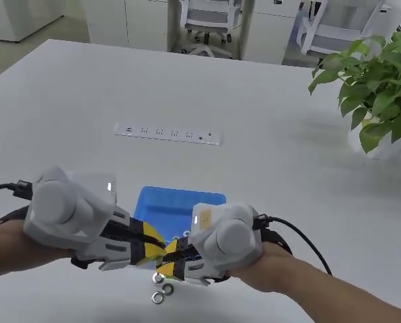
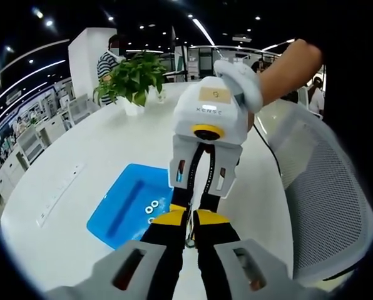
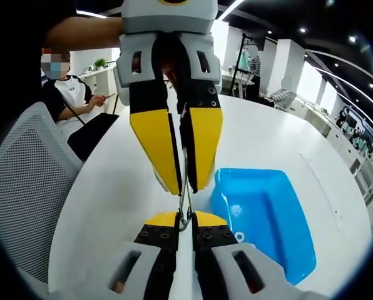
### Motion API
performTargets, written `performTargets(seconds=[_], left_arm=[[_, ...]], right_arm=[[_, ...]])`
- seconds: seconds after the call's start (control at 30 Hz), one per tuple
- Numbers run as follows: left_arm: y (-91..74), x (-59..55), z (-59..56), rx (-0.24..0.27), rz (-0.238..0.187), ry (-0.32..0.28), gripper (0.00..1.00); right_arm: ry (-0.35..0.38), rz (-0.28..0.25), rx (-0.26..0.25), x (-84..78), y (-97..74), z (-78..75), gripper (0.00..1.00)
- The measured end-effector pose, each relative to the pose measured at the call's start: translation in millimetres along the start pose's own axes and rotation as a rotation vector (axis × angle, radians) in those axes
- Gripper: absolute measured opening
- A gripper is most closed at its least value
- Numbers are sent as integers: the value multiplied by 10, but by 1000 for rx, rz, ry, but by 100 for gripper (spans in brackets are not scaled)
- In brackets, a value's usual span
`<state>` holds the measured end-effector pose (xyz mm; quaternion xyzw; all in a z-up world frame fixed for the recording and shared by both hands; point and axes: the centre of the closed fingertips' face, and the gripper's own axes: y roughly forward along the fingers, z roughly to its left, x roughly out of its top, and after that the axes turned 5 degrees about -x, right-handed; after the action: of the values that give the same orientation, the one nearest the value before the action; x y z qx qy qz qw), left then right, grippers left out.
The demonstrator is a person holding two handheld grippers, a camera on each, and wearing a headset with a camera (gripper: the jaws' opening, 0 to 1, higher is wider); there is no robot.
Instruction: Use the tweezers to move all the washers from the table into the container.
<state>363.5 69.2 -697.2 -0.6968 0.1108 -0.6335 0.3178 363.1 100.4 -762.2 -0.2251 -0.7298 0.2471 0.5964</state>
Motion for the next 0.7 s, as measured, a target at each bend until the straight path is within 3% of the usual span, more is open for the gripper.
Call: performTargets(seconds=[0.13,0.43,0.7], left_arm=[[-31,36,6,12,-16,-6,13],[-169,160,-11,40,-115,-58,27],[-278,63,-73,87,-163,-115,50]], right_arm=[[-2,-1,3,33,-27,6,9],[-14,-15,13,151,-109,19,9],[-29,-21,34,254,-196,40,9]])
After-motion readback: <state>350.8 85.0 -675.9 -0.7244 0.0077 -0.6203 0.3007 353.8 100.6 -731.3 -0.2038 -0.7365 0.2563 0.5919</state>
